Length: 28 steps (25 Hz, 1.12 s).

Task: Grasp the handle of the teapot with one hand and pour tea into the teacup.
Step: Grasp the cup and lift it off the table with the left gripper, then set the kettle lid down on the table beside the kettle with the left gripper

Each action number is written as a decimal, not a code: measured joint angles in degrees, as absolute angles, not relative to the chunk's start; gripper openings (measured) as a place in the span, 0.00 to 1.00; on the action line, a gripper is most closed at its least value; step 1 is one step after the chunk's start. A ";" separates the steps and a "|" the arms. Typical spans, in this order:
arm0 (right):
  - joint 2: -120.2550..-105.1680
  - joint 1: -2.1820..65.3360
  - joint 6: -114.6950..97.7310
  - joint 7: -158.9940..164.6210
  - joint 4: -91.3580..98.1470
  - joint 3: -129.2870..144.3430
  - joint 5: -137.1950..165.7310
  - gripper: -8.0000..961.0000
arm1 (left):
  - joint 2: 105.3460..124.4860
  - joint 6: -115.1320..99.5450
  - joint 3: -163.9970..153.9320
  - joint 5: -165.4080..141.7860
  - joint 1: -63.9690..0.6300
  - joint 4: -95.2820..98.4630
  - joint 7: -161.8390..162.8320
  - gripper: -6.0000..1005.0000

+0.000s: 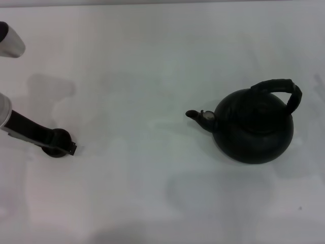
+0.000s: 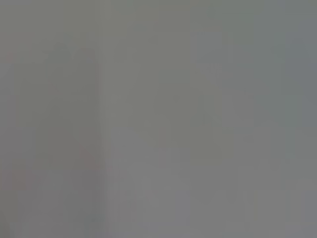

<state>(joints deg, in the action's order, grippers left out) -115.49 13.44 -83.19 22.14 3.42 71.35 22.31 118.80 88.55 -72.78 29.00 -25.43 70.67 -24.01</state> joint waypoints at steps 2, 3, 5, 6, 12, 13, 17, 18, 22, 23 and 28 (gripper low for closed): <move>-115.49 13.45 -83.12 22.14 3.34 71.35 22.31 0.91 | 118.79 88.49 -72.79 28.48 -25.55 70.78 -23.97 0.85; -115.48 13.44 -83.09 22.14 3.31 71.35 22.31 0.91 | 118.79 88.46 -72.81 28.35 -25.59 70.81 -23.97 0.84; -115.49 13.45 -83.07 22.14 3.29 71.35 22.32 0.91 | 118.79 88.36 -72.92 28.20 -25.70 70.82 -23.97 0.81; -115.49 13.45 -83.06 22.14 3.28 71.35 22.32 0.91 | 118.80 88.22 -73.02 28.17 -25.73 70.82 -23.97 0.79; -115.49 13.51 -82.70 22.14 3.33 71.36 22.33 0.91 | 118.86 87.90 -73.24 28.12 -25.86 71.51 -23.97 0.70; -115.50 13.54 -82.59 22.15 3.35 71.36 22.33 0.91 | 118.88 87.90 -73.26 28.12 -25.89 71.97 -23.97 0.71; -115.58 13.64 -82.40 22.14 3.53 71.37 22.33 0.91 | 118.86 87.99 -73.29 28.21 -27.07 73.58 -23.98 0.71; -115.58 13.67 -82.39 22.14 3.56 71.37 22.33 0.91 | 118.82 87.92 -73.29 28.29 -27.77 73.72 -24.00 0.71; -115.58 13.88 -82.34 22.15 3.73 71.37 22.32 0.91 | 118.77 87.12 -73.39 28.86 -33.42 71.62 -24.41 0.72; -115.58 13.98 -82.34 22.14 3.76 71.37 22.32 0.91 | 118.85 87.02 -73.84 29.12 -35.46 70.06 -24.66 0.72; -115.57 14.12 -82.57 22.15 3.84 71.37 22.32 0.91 | 118.98 83.33 -78.06 31.58 -45.38 60.26 -24.91 0.72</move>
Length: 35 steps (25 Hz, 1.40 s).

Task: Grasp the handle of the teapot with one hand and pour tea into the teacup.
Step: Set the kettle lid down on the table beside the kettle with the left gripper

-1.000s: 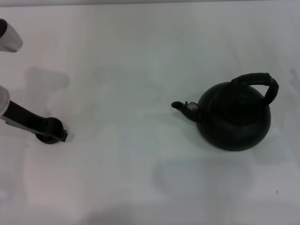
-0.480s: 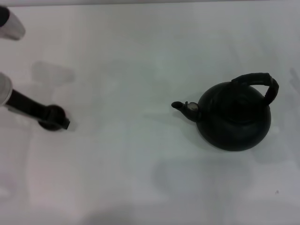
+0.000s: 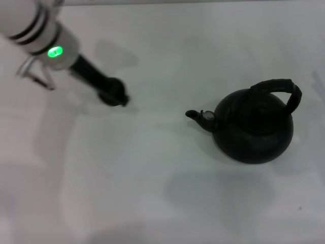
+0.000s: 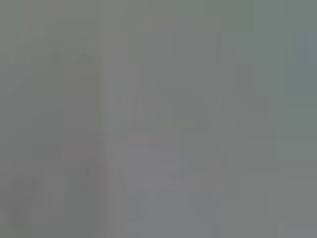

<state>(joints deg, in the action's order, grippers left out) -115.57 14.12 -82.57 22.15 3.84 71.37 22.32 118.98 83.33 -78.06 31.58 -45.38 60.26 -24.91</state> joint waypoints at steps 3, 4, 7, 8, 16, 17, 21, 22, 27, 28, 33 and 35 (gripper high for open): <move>-115.62 14.16 -82.93 22.13 3.86 71.37 22.32 0.91 | 119.00 80.44 -80.82 34.48 -49.56 55.69 -24.98 0.73; -115.64 14.16 -83.04 22.13 3.88 71.38 22.32 0.91 | 119.01 79.59 -81.97 35.61 -51.03 54.07 -25.05 0.73; -115.67 14.15 -83.43 22.11 3.94 71.50 22.32 0.91 | 119.10 78.61 -85.81 39.02 -53.33 51.88 -25.17 0.73; -115.69 14.15 -83.51 22.11 3.95 71.53 22.32 0.91 | 119.14 78.52 -87.39 40.28 -53.69 51.67 -25.16 0.73; -115.75 14.09 -83.57 22.07 3.96 71.76 22.32 0.91 | 119.40 77.59 -97.77 46.19 -54.38 51.58 -22.93 0.74; -115.74 14.07 -83.57 22.07 3.96 71.77 22.32 0.91 | 119.43 76.76 -100.01 46.30 -53.82 51.53 -21.28 0.74; -115.67 14.06 -83.59 22.06 3.96 71.80 22.43 0.91 | 119.44 75.76 -100.41 46.30 -52.74 51.46 -20.98 0.75; -115.67 14.06 -83.59 22.06 3.96 71.80 22.47 0.91 | 119.44 75.49 -100.42 46.33 -52.57 51.43 -20.98 0.75; -115.66 14.06 -83.59 22.06 3.96 71.81 22.51 0.91 | 119.44 74.30 -100.75 46.48 -51.88 51.52 -21.36 0.76; -115.66 14.06 -83.59 22.06 3.96 71.81 22.50 0.91 | 119.44 74.02 -100.87 46.49 -51.87 51.37 -21.38 0.76; -115.59 14.06 -83.55 22.06 3.95 71.74 22.50 0.91 | 119.44 73.15 -101.07 46.53 -51.94 50.83 -21.40 0.76; -115.58 14.09 -83.44 22.06 3.96 71.68 22.50 0.91 | 119.44 73.14 -101.31 46.54 -51.94 50.81 -21.40 0.76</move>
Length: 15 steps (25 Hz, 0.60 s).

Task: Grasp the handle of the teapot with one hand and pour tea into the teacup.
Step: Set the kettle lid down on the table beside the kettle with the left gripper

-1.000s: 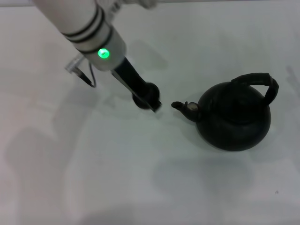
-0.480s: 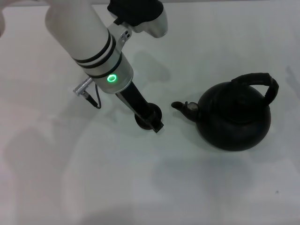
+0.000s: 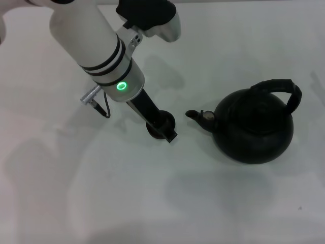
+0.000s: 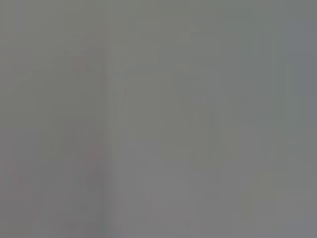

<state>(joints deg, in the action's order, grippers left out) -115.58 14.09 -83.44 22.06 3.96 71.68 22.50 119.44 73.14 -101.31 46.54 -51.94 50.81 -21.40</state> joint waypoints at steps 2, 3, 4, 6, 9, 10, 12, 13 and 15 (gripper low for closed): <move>-115.57 14.13 -83.32 22.06 3.95 71.67 22.50 0.91 | 119.44 73.12 -101.89 46.56 -52.04 50.58 -21.40 0.77; -115.57 14.16 -83.28 22.06 3.95 71.66 22.50 0.91 | 119.44 73.04 -102.21 46.60 -52.20 50.36 -21.40 0.77; -115.58 14.18 -83.23 22.06 3.95 71.65 22.50 0.91 | 119.45 72.98 -102.35 46.70 -52.31 50.18 -21.40 0.77; -115.58 14.20 -83.19 22.06 3.95 71.63 22.50 0.91 | 119.49 72.89 -102.51 46.94 -52.41 49.99 -21.41 0.77; -115.57 14.23 -83.16 22.06 3.95 71.63 22.50 0.91 | 119.53 72.86 -102.66 47.12 -52.43 49.94 -21.45 0.78; -115.57 14.23 -83.15 22.06 3.95 71.63 22.50 0.91 | 119.53 72.86 -102.68 47.13 -52.43 49.94 -21.45 0.78; -115.57 14.24 -83.10 22.06 3.95 71.68 22.50 0.91 | 119.53 72.85 -102.71 47.18 -52.38 49.94 -21.45 0.78; -115.57 14.24 -83.09 22.06 3.95 71.73 22.50 0.91 | 119.53 72.85 -102.75 47.19 -52.36 49.94 -21.47 0.78; -115.57 14.24 -83.09 22.06 3.96 71.77 22.53 0.91 | 119.53 72.85 -103.02 47.20 -52.35 49.94 -21.51 0.78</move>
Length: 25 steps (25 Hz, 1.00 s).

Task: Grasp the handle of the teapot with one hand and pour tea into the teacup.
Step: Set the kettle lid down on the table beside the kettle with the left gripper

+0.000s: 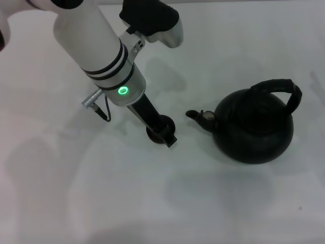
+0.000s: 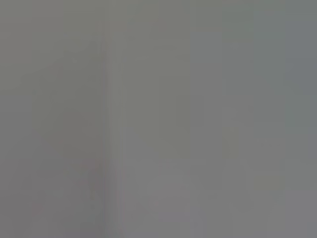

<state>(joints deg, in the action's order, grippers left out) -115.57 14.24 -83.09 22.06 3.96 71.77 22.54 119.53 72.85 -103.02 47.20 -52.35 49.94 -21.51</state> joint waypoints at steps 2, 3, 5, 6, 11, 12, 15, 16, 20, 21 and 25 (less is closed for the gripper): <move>-115.57 14.21 -83.15 22.06 3.92 71.78 22.60 0.91 | 119.53 72.97 -103.18 47.20 -52.33 49.68 -21.53 0.79; -115.57 14.19 -83.20 22.06 3.85 71.79 22.64 0.91 | 119.53 73.02 -103.20 47.21 -52.33 49.42 -21.53 0.79; -115.58 14.16 -83.30 22.06 3.67 71.82 22.72 0.91 | 119.53 73.04 -103.20 47.20 -52.34 48.81 -21.51 0.79; -115.59 14.15 -83.32 22.06 3.58 71.84 22.75 0.91 | 119.53 73.01 -103.20 47.19 -52.35 48.62 -21.47 0.79; -115.65 14.15 -83.49 22.06 3.37 71.91 22.80 0.91 | 119.45 72.87 -103.19 47.19 -52.22 48.71 -21.36 0.80; -115.65 14.15 -83.52 22.06 3.36 71.90 22.83 0.91 | 119.45 72.86 -103.19 47.19 -52.13 48.89 -21.35 0.80; -115.72 14.15 -83.56 22.06 3.34 71.90 22.87 0.91 | 119.44 72.72 -103.18 47.15 -51.97 49.16 -21.29 0.80; -115.74 14.15 -83.57 22.06 3.34 71.91 22.87 0.91 | 119.43 72.68 -103.18 47.15 -51.95 49.16 -21.26 0.80; -115.75 14.15 -83.58 22.06 3.34 71.97 22.87 0.91 | 119.36 72.71 -103.18 47.21 -51.90 49.19 -21.31 0.81; -115.75 14.15 -83.59 22.06 3.34 71.98 22.87 0.91 | 119.35 72.83 -103.18 47.21 -51.90 49.21 -21.33 0.81; -115.75 14.15 -83.59 22.06 3.34 71.98 22.86 0.91 | 119.31 73.34 -103.18 47.19 -51.83 49.87 -21.24 0.84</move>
